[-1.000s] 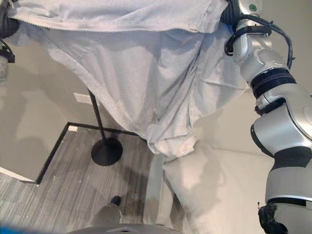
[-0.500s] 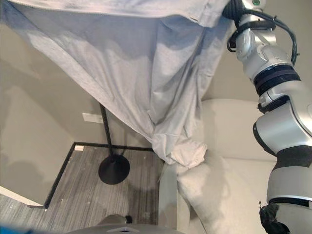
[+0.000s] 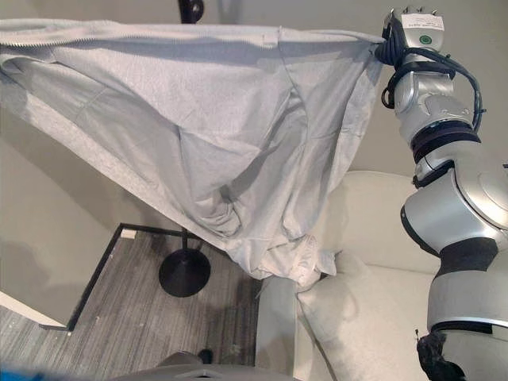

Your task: Hang the clothes on the sofa on the clothes rack.

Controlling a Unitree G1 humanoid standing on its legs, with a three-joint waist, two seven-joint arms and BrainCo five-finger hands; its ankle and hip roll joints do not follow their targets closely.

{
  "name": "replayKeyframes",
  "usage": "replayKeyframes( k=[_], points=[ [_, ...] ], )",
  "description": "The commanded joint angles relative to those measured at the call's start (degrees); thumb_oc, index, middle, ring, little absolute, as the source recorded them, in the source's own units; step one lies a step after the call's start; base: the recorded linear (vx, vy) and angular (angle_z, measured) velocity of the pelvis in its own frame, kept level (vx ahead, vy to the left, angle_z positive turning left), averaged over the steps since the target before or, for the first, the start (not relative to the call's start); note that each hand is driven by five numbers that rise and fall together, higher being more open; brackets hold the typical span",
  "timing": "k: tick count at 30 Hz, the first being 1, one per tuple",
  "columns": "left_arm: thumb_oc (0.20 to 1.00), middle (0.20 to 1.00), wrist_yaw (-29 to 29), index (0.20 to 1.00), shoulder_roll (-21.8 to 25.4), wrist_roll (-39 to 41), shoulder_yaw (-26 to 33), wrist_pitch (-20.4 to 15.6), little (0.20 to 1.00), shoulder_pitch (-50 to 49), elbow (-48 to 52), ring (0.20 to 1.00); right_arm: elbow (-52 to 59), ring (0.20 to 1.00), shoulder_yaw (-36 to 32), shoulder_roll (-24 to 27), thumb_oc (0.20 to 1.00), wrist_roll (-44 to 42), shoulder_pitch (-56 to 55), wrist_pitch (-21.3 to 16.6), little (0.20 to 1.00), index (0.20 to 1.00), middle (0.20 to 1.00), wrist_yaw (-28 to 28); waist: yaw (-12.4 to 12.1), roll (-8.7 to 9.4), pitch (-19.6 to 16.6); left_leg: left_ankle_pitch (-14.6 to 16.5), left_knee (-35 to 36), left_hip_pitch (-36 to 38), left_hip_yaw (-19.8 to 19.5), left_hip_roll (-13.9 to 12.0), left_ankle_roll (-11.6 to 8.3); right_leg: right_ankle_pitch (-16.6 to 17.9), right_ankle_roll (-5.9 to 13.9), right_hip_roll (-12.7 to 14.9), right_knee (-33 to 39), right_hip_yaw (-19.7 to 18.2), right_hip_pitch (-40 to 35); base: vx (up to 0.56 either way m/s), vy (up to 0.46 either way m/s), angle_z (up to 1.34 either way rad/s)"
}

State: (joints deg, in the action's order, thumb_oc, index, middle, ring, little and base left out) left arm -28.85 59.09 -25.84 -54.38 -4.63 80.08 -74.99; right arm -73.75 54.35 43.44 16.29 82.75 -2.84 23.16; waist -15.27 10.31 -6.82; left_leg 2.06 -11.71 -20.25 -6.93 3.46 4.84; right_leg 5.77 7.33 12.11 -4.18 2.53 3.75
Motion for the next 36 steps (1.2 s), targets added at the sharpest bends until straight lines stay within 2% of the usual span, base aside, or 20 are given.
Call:
replayKeyframes(
  k=[1,3,13,16,20,21,22,25,26,27,28,29,30,34,35,36],
  points=[
    [0.200,0.200,-0.7,0.200,-2.1,-0.1,-0.2,1.6,0.200,5.5,-4.4,0.200,-5.7,0.200,-3.0,-0.2,0.200,-0.8,2.5,2.8,0.200,0.200,0.200,0.9,-3.5,-2.00,4.1,-4.5,16.7,4.3,-3.7,2.1,-5.44,8.5,5.67,3.0,9.2,-3.4,-4.6,-0.12,0.069,-0.07],
    [0.200,0.200,-0.6,0.200,-5.9,0.1,-0.2,1.4,0.200,6.6,-3.0,0.200,-5.5,0.200,-4.9,-2.2,0.200,-1.9,0.6,2.7,0.200,0.200,0.200,1.3,-4.7,-2.69,6.5,-5.1,16.7,2.2,-4.8,2.5,-5.03,8.5,5.60,3.0,9.2,-3.0,-2.9,-0.13,0.047,-0.01],
    [0.200,0.200,-2.9,0.200,-10.1,0.6,2.8,0.0,0.200,3.0,3.0,0.200,-4.8,0.200,-7.0,-3.8,0.200,-3.6,-4.1,2.4,0.200,0.200,0.200,2.2,-6.5,-2.87,11.1,-5.8,16.7,-0.9,-7.5,2.9,-4.80,7.7,4.95,2.3,9.2,-3.4,-0.2,-0.05,-0.007,0.05],
    [0.200,0.200,-3.7,0.200,-9.8,0.1,3.9,-0.1,0.200,1.3,5.7,0.200,-4.0,0.200,-8.3,-3.6,0.200,-3.8,-7.0,2.2,0.200,0.200,0.200,2.7,-7.0,-2.59,11.4,-5.5,16.7,-0.5,-8.1,3.1,-4.58,7.3,4.76,2.1,9.2,-3.5,-0.5,0.01,-0.020,0.06],
    [0.200,0.200,-5.0,0.200,-5.3,-0.7,7.4,-0.1,0.200,-4.7,13.0,0.200,0.1,0.200,-12.0,-1.9,0.200,-4.3,-12.5,1.7,0.200,0.200,0.200,4.4,-7.0,-2.14,10.9,-4.7,16.7,1.2,-8.8,3.6,-4.23,7.8,4.67,2.4,9.2,-3.5,-1.6,0.02,0.003,0.05],
    [0.200,0.200,-5.6,0.200,-2.1,-1.7,9.9,0.4,0.200,-8.2,17.7,0.200,3.2,0.200,-14.5,-1.2,0.200,-4.2,-16.0,1.6,0.200,0.200,0.200,5.2,-6.8,-1.92,10.3,-4.3,16.7,2.0,-9.0,3.8,-4.06,8.1,4.63,2.5,9.2,-3.6,-2.1,0.04,0.008,0.01],
    [0.200,0.200,-5.6,0.200,-2.1,-1.8,10.0,0.5,0.200,-8.3,17.8,0.200,3.2,0.200,-14.4,-1.2,0.200,-4.2,-16.0,1.6,0.200,0.200,0.200,5.2,-6.7,-1.95,10.2,-4.3,16.7,2.0,-9.0,3.8,-4.06,8.1,4.63,2.5,9.2,-3.6,-2.1,0.05,0.011,-0.01],
    [0.200,0.200,-6.9,0.200,5.0,-4.3,18.4,1.4,0.200,-18.3,28.2,0.200,12.7,0.200,-20.2,1.3,0.200,-2.0,-23.9,1.8,0.200,0.200,0.200,6.7,-5.9,-1.43,9.0,-3.6,16.7,3.7,-8.7,3.8,-3.79,8.9,4.60,2.8,9.0,-3.7,-3.1,0.06,0.015,-0.01],
    [0.200,0.200,-7.9,0.200,9.1,-6.6,25.8,2.1,0.200,-26.4,34.4,0.200,20.4,0.200,-25.9,3.4,0.200,0.5,-30.3,1.8,0.200,0.200,0.200,7.6,-5.4,-1.23,8.3,-2.9,16.7,4.9,-8.4,3.7,-3.58,9.4,4.45,3.2,8.3,-3.4,-3.7,0.08,0.046,-0.01],
    [0.200,0.200,-8.1,0.200,10.9,-8.0,31.7,2.5,0.200,-33.0,38.3,0.200,24.9,0.200,-29.0,4.5,0.200,2.3,-34.3,2.1,0.200,0.200,0.200,8.0,-5.1,-1.49,7.6,-2.6,16.7,5.7,-8.2,3.7,-3.43,9.4,4.38,3.3,7.8,-3.4,-4.1,0.09,0.132,0.00],
    [0.200,0.200,-9.5,0.200,14.7,-11.7,43.0,3.3,0.200,-44.0,45.1,0.200,33.1,0.200,-37.5,7.2,0.200,6.2,-42.0,2.3,0.200,0.200,0.200,10.0,-4.7,-2.46,6.3,-1.7,16.7,7.6,-7.7,3.7,-3.12,9.3,4.08,3.8,5.3,-3.2,-4.5,0.05,0.106,-0.06],
    [0.200,0.200,-9.4,0.200,14.7,-12.0,44.4,3.3,0.200,-45.5,45.9,0.200,33.9,0.200,-38.0,7.2,0.200,6.5,-42.7,2.5,0.200,0.200,0.200,9.9,-4.7,-2.57,6.3,-1.7,16.7,7.8,-7.6,3.7,-3.11,9.2,4.07,3.8,5.1,-3.2,-4.5,0.05,0.111,-0.19],
    [0.200,0.200,-9.4,0.200,14.9,-12.9,48.2,3.5,0.200,-49.4,48.0,0.200,36.5,0.200,-40.6,7.9,0.200,8.0,-45.1,2.6,0.200,0.200,0.200,10.4,-4.6,-3.08,6.0,-1.6,16.7,8.6,-7.5,3.6,-2.95,9.3,3.96,4.0,3.9,-3.2,-4.6,0.03,0.056,-0.20],
    [0.200,0.200,-10.6,0.200,15.7,-15.6,58.3,3.6,0.200,-57.9,53.1,0.200,42.6,0.200,-46.7,10.1,0.200,11.1,-48.0,3.1,0.200,0.200,0.200,12.9,-3.7,-6.00,5.4,-1.3,16.7,12.1,-7.5,3.2,-2.18,9.5,3.43,4.8,-1.3,-2.8,-4.7,0.03,0.113,-0.11],
    [0.200,0.200,-10.7,0.200,16.2,-16.5,60.2,3.8,0.200,-58.8,54.5,0.200,45.3,0.200,-48.0,11.0,0.200,12.0,-47.9,3.3,0.200,0.200,0.200,13.3,-3.2,-6.93,4.6,-1.1,16.7,13.5,-7.3,3.2,-1.81,7.4,2.91,4.0,-2.6,-2.7,-5.1,0.02,0.140,-0.09],
    [0.200,0.200,-10.7,0.200,16.1,-16.6,60.6,3.8,0.200,-59.1,54.7,0.200,45.6,0.200,-48.2,11.0,0.200,12.1,-48.1,3.4,0.200,0.200,0.200,13.2,-3.2,-7.00,4.7,-0.9,16.7,13.7,-7.3,3.1,-1.82,7.1,2.86,4.0,-2.8,-2.8,-5.1,0.04,0.143,-0.05]
  ],
)
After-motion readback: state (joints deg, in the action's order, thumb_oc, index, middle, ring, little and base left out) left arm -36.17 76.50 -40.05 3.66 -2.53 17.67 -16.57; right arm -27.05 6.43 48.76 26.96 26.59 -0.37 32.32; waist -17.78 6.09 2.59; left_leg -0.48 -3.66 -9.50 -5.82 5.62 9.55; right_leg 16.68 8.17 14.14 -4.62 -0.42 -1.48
